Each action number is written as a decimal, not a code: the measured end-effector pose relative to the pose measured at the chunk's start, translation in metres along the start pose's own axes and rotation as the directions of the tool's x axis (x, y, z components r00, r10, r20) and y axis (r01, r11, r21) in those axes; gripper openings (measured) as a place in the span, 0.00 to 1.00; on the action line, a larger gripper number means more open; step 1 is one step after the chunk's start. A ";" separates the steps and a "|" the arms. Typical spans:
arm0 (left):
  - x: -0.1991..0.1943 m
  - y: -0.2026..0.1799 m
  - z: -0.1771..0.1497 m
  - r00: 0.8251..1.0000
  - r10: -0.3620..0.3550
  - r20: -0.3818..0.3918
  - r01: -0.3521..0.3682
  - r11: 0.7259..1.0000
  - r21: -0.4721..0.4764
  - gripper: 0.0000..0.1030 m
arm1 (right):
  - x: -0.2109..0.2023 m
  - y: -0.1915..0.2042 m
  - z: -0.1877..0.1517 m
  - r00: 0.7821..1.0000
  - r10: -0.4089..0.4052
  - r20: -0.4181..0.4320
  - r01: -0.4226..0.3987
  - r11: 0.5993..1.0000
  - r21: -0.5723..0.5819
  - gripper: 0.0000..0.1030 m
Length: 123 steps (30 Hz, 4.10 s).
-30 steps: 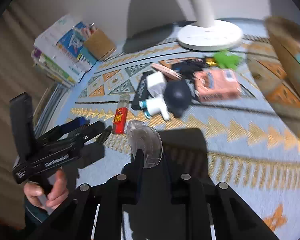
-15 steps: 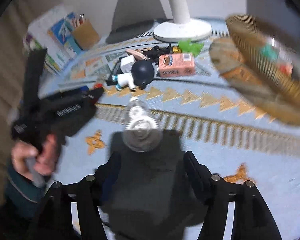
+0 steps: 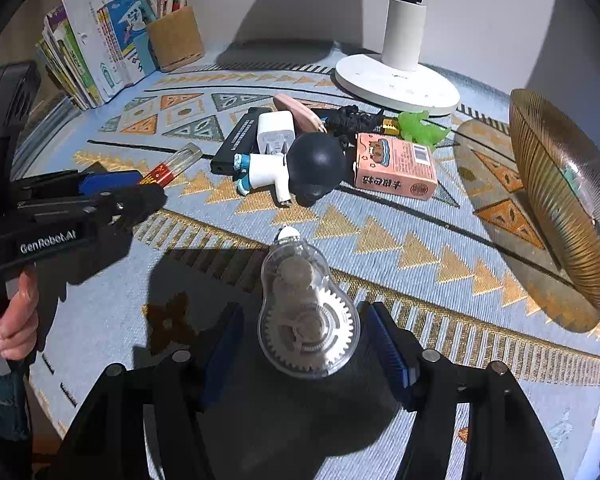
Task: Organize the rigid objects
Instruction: 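Carry the red lighter and clear tape dispenser into the amber bowl and open both grippers, then move both grippers back toward the remaining pile, then grasp the black-and-white figurine with the left gripper while the right gripper grasps the pink carton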
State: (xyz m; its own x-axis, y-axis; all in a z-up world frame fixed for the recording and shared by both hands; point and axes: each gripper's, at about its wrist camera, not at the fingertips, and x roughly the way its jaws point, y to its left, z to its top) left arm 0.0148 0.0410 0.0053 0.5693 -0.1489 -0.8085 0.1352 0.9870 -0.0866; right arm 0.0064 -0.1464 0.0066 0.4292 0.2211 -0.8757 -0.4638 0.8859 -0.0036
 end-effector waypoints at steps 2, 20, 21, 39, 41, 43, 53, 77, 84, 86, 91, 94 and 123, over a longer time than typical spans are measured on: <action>0.002 -0.003 0.001 1.000 0.029 0.005 -0.029 1.000 0.008 0.26 | -0.001 0.003 0.000 1.000 -0.005 0.004 0.005 1.000 -0.006 0.47; -0.076 -0.023 0.007 0.969 -0.088 0.231 0.086 0.996 0.018 0.20 | -0.093 -0.013 -0.006 0.973 0.000 0.232 -0.018 0.997 0.076 0.47; -0.082 -0.026 0.009 0.964 -0.094 0.250 0.091 0.996 0.024 0.20 | -0.101 -0.018 -0.007 0.968 -0.015 0.250 -0.010 0.995 0.095 0.47; -0.100 -0.187 0.126 0.856 -0.346 0.385 0.284 0.936 0.209 0.20 | -0.192 -0.212 -0.012 0.871 -0.424 0.249 0.238 0.806 0.541 0.47; -0.077 -0.205 0.133 0.869 -0.352 0.347 0.295 0.933 0.207 0.20 | -0.179 -0.233 -0.013 0.889 -0.402 0.219 0.219 0.793 0.568 0.47; -0.059 -0.218 0.133 0.881 -0.358 0.309 0.305 0.929 0.207 0.20 | -0.162 -0.249 -0.013 0.909 -0.373 0.187 0.203 0.787 0.583 0.47; 0.006 -0.262 0.121 0.928 -0.343 0.147 0.304 0.922 0.238 0.20 | -0.124 -0.272 -0.020 0.935 -0.343 0.087 0.227 0.770 0.596 0.47; 0.028 -0.262 0.126 0.938 -0.339 0.072 0.323 0.930 0.177 0.73 | -0.107 -0.278 -0.016 0.947 -0.319 0.047 0.234 0.780 0.580 0.64; -0.026 -0.226 0.128 0.923 -0.340 0.183 0.311 0.935 0.169 0.74 | -0.135 -0.259 -0.014 0.941 -0.306 0.142 0.171 0.795 0.582 0.64; -0.048 -0.213 0.124 0.920 -0.321 0.225 0.288 0.943 0.170 0.74 | -0.141 -0.248 -0.011 0.942 -0.291 0.165 0.150 0.808 0.570 0.64; -0.099 -0.174 0.113 0.906 -0.279 0.318 0.240 0.958 0.155 0.74 | -0.156 -0.208 0.001 0.943 -0.235 0.234 0.086 0.856 0.509 0.64; -0.122 -0.148 0.105 0.903 -0.224 0.367 0.183 0.973 0.142 0.74 | -0.164 -0.178 0.008 0.939 -0.218 0.267 0.078 0.888 0.453 0.64; -0.032 -0.019 0.012 0.988 0.031 0.148 -0.037 0.999 0.039 0.95 | -0.011 -0.057 -0.014 0.987 0.078 0.138 -0.110 0.965 0.240 0.65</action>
State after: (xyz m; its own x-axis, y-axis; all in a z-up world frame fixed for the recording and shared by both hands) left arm 0.0037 0.0266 0.0398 0.6871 -0.1260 -0.7156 0.1455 0.9888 -0.0343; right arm 0.0176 -0.2050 0.0100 0.4944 0.3439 -0.7983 -0.3088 0.9280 0.2085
